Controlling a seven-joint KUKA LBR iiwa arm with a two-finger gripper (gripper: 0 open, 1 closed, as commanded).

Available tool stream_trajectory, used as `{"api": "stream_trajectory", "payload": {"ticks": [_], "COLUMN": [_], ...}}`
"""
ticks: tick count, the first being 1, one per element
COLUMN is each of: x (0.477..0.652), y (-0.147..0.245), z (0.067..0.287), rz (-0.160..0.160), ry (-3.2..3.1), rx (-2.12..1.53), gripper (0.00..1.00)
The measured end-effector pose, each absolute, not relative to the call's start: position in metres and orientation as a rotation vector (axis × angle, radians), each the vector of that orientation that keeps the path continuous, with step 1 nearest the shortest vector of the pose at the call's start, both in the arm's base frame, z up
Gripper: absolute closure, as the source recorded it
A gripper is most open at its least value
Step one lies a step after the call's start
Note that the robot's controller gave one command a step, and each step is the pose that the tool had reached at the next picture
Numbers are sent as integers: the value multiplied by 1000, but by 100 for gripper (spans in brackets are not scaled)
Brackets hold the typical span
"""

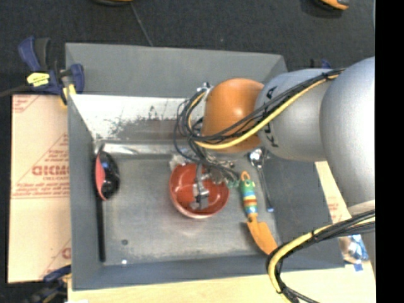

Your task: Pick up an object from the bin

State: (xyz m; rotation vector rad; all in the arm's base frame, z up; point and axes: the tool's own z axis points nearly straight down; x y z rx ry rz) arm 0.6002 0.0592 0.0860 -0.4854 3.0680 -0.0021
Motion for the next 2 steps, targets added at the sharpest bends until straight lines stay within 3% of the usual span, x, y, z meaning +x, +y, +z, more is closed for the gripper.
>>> {"api": "stream_trajectory", "payload": {"ticks": [1,2], "x": [620,620], "y": [60,60], "z": [118,118], "rz": [5,6], "ry": [3104,3105], "rx": [-38,-37], "gripper": [100,100]}}
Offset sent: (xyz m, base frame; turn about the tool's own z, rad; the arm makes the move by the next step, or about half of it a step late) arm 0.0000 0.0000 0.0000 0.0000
